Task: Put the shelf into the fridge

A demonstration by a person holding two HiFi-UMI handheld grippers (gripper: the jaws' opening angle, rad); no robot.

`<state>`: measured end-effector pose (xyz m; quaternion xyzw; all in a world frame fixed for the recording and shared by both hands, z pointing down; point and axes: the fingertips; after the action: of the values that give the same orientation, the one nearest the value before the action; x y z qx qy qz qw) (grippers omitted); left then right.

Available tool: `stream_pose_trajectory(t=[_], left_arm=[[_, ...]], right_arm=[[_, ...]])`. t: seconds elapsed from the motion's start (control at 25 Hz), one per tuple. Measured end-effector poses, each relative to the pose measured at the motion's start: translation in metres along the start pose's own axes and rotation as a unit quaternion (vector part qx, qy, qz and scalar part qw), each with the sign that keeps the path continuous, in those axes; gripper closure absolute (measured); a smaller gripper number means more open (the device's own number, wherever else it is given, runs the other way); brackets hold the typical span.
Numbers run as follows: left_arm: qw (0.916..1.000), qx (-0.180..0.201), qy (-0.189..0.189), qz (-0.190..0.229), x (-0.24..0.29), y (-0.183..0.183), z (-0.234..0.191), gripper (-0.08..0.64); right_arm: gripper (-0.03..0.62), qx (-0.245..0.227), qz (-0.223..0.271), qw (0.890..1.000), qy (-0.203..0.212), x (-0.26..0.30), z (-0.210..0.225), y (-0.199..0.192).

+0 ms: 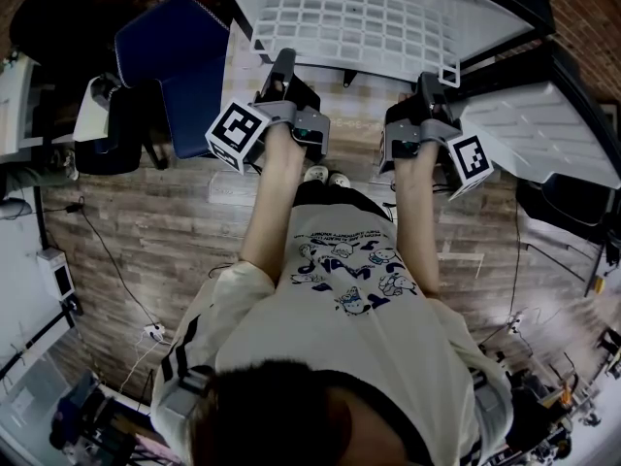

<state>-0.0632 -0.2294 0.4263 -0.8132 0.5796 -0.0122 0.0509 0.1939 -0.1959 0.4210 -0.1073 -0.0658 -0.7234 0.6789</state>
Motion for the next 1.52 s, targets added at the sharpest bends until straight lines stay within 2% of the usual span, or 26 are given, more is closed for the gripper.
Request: stream_pose_trajectory(t=[0.88,1.52], left_arm=[[0.9993,0.014,0.017,0.029,0.019,0.004,-0.006,0.518],[0.9991,0.017,0.018,0.035,0.031,0.005,-0.008,0.518]], right_arm=[[0.545,-0.007,0.037,0.999,-0.006,0.02,0.001,0.004],[0.545,-0.004,0.044,0.999,-0.006,0.032,0.001,0.008]])
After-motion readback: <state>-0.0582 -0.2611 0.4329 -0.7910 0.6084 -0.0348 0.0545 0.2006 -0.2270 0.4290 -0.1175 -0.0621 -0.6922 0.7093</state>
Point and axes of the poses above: the fingertips, and each gripper's own axes: x forward along the fingers, z to its right, y out of its top, and after that the axes turned 5 degrees about -y, right-handed
